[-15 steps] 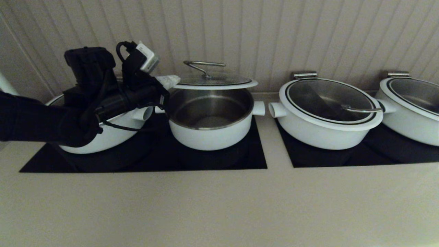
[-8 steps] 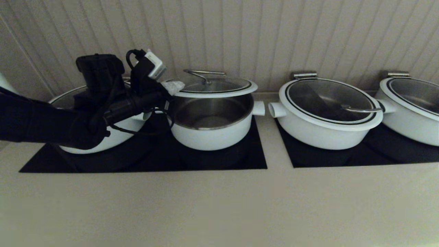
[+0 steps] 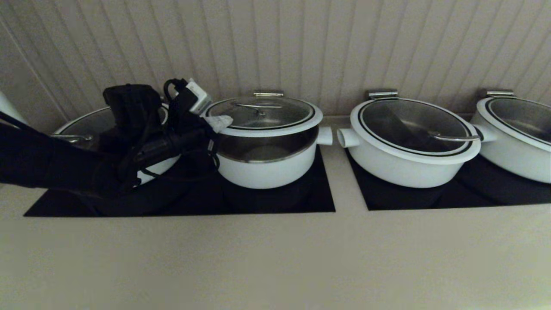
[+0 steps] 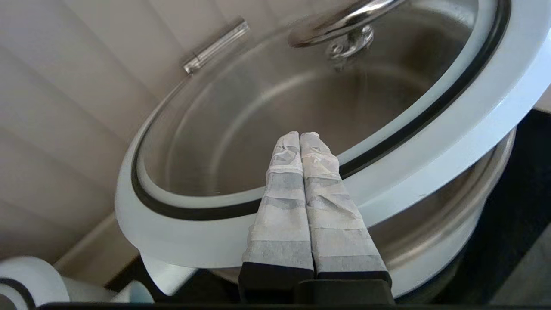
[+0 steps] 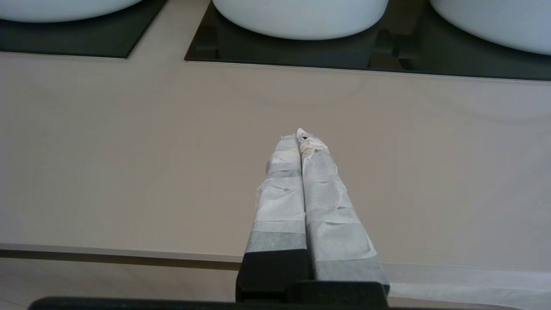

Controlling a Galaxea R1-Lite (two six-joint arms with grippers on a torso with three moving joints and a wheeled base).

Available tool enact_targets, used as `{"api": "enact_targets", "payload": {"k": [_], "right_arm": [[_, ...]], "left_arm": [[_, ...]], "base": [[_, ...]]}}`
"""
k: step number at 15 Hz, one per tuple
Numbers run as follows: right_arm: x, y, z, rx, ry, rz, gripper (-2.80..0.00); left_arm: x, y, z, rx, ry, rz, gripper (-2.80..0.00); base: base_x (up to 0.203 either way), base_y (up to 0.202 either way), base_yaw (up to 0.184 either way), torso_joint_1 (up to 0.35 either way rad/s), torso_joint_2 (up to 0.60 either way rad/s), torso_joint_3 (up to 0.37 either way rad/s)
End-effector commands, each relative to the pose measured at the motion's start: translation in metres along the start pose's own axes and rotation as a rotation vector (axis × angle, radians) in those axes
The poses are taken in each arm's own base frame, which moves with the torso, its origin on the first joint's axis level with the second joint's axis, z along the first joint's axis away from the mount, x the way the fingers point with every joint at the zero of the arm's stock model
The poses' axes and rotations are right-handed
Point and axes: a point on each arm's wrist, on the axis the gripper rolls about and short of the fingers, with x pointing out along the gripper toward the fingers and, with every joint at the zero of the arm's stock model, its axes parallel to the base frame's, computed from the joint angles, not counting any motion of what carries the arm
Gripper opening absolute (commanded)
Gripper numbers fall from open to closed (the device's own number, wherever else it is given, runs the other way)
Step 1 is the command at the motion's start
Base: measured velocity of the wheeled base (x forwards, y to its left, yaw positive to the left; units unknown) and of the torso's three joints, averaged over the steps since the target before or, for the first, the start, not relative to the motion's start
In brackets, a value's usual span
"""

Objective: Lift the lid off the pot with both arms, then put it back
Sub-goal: Close the pot lid

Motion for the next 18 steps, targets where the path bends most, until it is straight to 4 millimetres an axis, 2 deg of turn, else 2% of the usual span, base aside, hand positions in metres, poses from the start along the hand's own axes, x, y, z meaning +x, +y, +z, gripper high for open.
{"api": "enact_targets", "payload": {"k": [1,13,18], "right_arm": [[0.000,0.000,0.000,0.000,0.001,0.001,-2.80],[0.000,0.000,0.000,0.000,0.000,0.000,-2.80],[0.000,0.000,0.000,0.000,0.001,0.001,-2.80]], "left_arm": [[-0.001,-0.003,-0.005,-0.003,0.012,-0.008,-2.80],[-0.003,-0.009,-0.016,-0.019,0.045,-0.024,-2.80],[-0.002,-0.018,-0.034,-0.013,0.016,-0.005,-2.80]], "base": [[0.000,0.000,0.000,0.000,0.00,0.000],[0.000,0.000,0.000,0.000,0.00,0.000],[0.000,0.000,0.000,0.000,0.00,0.000]]}}
